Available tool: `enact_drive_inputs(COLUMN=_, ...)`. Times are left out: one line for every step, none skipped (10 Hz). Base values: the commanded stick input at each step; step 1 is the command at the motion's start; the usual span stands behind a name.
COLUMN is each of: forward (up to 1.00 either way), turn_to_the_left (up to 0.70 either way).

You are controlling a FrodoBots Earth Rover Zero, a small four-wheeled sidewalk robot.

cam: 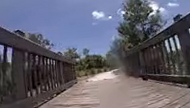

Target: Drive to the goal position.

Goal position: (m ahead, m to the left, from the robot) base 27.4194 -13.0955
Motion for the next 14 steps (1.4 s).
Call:
enact_drive_inputs(forward=0.85, turn_to_the_left=0.0)
enact_drive_inputs(forward=0.85, turn_to_the_left=0.0)
enact_drive_inputs(forward=0.85, turn_to_the_left=0.0)
enact_drive_inputs(forward=0.85, turn_to_the_left=0.0)
enact_drive_inputs(forward=0.85, turn_to_the_left=0.0)
enact_drive_inputs(forward=0.85, turn_to_the_left=0.0)
enact_drive_inputs(forward=0.85, turn_to_the_left=0.0)
enact_drive_inputs(forward=0.85, turn_to_the_left=0.0)
enact_drive_inputs(forward=0.85, turn_to_the_left=0.0)
enact_drive_inputs(forward=0.85, turn_to_the_left=0.0)
enact_drive_inputs(forward=0.85, turn_to_the_left=0.0)
enact_drive_inputs(forward=0.85, turn_to_the_left=0.0)
enact_drive_inputs(forward=0.85, turn_to_the_left=0.0)
enact_drive_inputs(forward=0.85, turn_to_the_left=0.0)
